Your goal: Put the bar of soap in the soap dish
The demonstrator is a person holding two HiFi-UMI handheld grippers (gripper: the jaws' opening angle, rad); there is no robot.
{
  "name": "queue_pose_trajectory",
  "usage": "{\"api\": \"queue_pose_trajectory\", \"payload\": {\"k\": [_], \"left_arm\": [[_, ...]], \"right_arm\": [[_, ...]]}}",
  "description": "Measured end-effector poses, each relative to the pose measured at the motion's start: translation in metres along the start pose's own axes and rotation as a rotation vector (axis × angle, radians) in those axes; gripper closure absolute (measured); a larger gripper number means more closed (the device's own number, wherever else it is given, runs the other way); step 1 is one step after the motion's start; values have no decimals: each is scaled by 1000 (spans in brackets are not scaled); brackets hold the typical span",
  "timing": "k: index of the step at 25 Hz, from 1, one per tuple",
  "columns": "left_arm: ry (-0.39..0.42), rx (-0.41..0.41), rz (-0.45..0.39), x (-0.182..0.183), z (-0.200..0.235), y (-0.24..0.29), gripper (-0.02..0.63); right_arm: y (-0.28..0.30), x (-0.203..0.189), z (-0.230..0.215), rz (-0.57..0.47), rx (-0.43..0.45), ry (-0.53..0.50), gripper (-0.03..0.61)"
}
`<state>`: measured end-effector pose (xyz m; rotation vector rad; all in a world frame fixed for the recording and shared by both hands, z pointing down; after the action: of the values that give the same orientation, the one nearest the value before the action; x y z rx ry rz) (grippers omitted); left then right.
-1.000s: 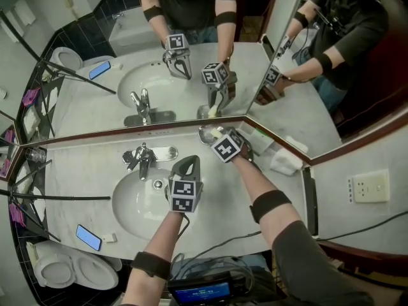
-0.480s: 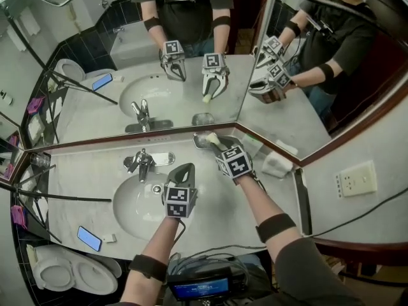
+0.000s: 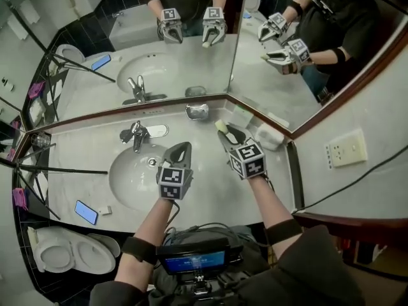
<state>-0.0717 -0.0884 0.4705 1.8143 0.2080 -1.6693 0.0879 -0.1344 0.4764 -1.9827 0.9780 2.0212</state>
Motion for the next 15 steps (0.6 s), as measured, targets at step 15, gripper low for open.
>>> {"api": "queue_pose_trajectory", "payload": {"k": [15], "left_arm": [[-27,47,69,-48,-12,-47,612]], "right_arm": [[4,-80,83,224,225,-215,436]]}}
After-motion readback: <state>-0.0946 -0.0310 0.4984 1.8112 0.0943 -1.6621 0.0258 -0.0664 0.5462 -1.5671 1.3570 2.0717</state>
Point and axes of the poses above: the fingertips, and each gripper's own axes: y forward along the fingers, z to its left, x out of its top, the point moved 4 cm from there along -y, backward along the fingers, and after that the axes turned 4 degrees about -z, right-handed, at the moved point
